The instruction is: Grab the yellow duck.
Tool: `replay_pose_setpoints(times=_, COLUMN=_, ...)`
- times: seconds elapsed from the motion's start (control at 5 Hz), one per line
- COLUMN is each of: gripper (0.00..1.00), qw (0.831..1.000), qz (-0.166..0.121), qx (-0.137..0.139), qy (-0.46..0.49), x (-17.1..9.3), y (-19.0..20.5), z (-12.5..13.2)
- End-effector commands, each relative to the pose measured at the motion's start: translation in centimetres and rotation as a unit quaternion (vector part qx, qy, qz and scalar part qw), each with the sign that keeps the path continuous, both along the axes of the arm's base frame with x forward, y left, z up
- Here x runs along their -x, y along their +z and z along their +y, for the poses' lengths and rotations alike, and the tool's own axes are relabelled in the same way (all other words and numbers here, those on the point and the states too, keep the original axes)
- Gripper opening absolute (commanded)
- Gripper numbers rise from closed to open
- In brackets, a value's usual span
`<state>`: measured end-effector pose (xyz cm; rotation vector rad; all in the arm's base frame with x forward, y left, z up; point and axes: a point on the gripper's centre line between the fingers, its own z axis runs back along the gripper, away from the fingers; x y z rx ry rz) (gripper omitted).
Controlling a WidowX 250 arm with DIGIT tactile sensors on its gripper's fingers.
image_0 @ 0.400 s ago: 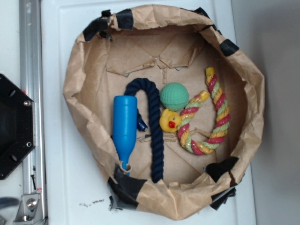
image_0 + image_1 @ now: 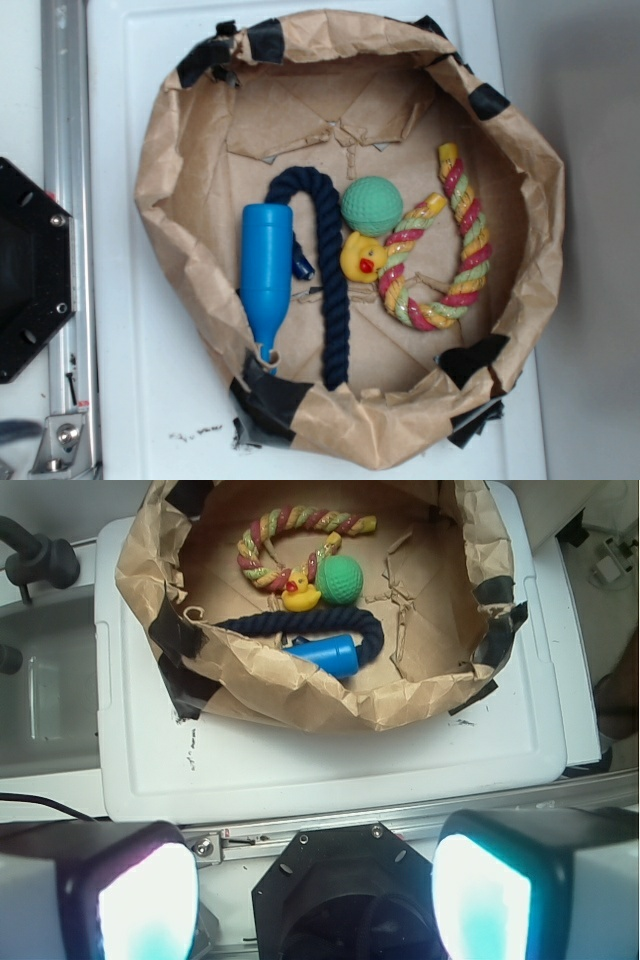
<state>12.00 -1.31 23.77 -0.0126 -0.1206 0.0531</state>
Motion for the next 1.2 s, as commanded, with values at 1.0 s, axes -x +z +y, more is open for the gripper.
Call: replay_pose_setpoints(times=1.0, gripper=1.00, qw=0.991, qz=-0.089, qx=0.100, qy=0.016, x=-15.3, y=-17.5, z=-5.2)
